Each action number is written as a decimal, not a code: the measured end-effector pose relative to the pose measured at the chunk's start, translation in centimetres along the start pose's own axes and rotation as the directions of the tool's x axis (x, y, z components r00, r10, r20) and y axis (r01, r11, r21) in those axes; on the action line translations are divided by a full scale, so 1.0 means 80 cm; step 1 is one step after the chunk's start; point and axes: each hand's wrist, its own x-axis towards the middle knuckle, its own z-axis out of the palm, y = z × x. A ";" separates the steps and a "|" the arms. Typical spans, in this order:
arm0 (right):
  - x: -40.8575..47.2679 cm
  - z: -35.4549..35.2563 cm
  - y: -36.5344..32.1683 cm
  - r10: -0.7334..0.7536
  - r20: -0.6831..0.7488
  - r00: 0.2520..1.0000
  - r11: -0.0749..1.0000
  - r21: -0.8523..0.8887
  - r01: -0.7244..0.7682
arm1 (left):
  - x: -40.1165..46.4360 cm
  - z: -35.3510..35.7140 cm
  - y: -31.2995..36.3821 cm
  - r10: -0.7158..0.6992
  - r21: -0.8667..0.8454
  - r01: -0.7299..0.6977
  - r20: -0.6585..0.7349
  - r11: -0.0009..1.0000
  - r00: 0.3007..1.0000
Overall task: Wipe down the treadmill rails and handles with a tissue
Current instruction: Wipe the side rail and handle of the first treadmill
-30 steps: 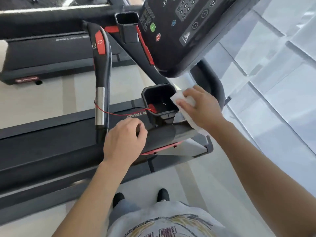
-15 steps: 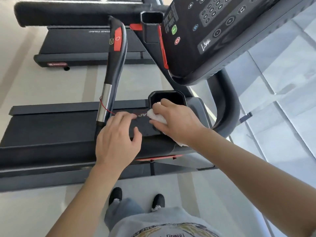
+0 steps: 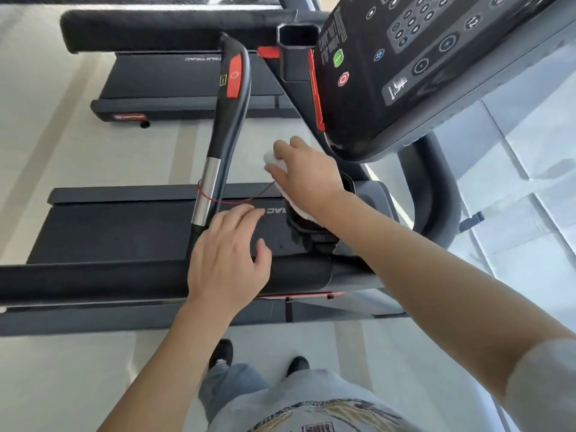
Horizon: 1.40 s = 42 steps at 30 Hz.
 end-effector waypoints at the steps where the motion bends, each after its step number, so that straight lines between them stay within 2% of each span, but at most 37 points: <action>1: 0.011 0.000 0.002 0.020 0.014 1.000 1.000 -0.022 -0.020 | 0.000 -0.001 0.000 -0.001 0.000 0.001 0.006 1.000 1.000; 3: 0.017 0.002 0.005 0.029 0.039 0.999 0.998 -0.048 -0.027 | -0.001 -0.002 -0.001 -0.004 -0.007 0.005 0.011 1.000 1.000; 6: -0.005 -0.003 0.015 0.003 0.023 1.000 1.000 0.011 -0.003 | -0.002 -0.003 -0.001 -0.003 -0.015 0.003 0.004 1.000 1.000; 11: -0.079 -0.021 0.039 -0.168 0.000 0.986 0.980 0.104 0.168 | 0.000 -0.003 0.000 0.004 -0.017 -0.005 -0.017 1.000 1.000; 14: -0.105 -0.042 0.038 -0.210 -0.054 0.976 0.971 0.104 0.214 | -0.001 -0.002 -0.001 0.008 -0.007 -0.008 -0.030 1.000 1.000; 16: -0.114 -0.060 0.036 -0.184 -0.110 0.977 0.974 0.109 0.196 | -0.001 -0.001 -0.001 0.012 -0.001 -0.012 -0.040 1.000 0.999; 19: -0.128 -0.085 0.051 -0.046 -0.172 0.984 0.992 0.109 0.065 | -0.003 0.002 -0.001 0.042 -0.009 -0.043 -0.078 0.999 0.996; 21: -0.138 -0.082 0.069 0.054 -0.128 0.990 0.998 0.045 -0.049 | -0.004 0.004 -0.002 0.061 -0.011 -0.063 -0.114 0.998 0.992; 23: -0.143 -0.063 0.079 0.130 -0.046 0.990 0.990 0.055 -0.128 | -0.004 0.005 -0.002 0.070 -0.008 -0.071 -0.131 0.997 0.989; 25: -0.135 -0.045 0.083 0.174 -0.046 0.984 0.981 0.096 -0.169 | -0.003 0.005 -0.002 0.077 -0.005 -0.078 -0.137 0.997 0.988; 27: -0.113 -0.039 0.080 0.204 -0.058 0.977 0.978 0.049 -0.202 | -0.004 0.006 -0.001 0.080 -0.006 -0.082 -0.145 0.997 0.986; 32: -0.070 -0.029 0.056 0.181 -0.073 0.981 0.949 -0.248 -0.194 | -0.007 0.005 0.000 0.090 0.003 -0.091 -0.147 0.996 0.985; 36: -0.054 -0.021 0.031 0.137 -0.088 0.987 0.930 -0.332 -0.159 | -0.008 0.002 0.004 0.076 0.005 -0.076 -0.109 0.997 0.991; 40: -0.040 -0.010 0.013 0.065 -0.015 0.998 0.972 -0.226 -0.067 | -0.009 0.001 0.006 0.074 0.023 -0.072 -0.081 0.997 0.994; 42: -0.044 -0.016 0.009 0.058 0.013 0.998 0.992 -0.110 -0.056 | -0.010 0.000 0.006 0.073 0.037 -0.071 -0.065 0.997 0.995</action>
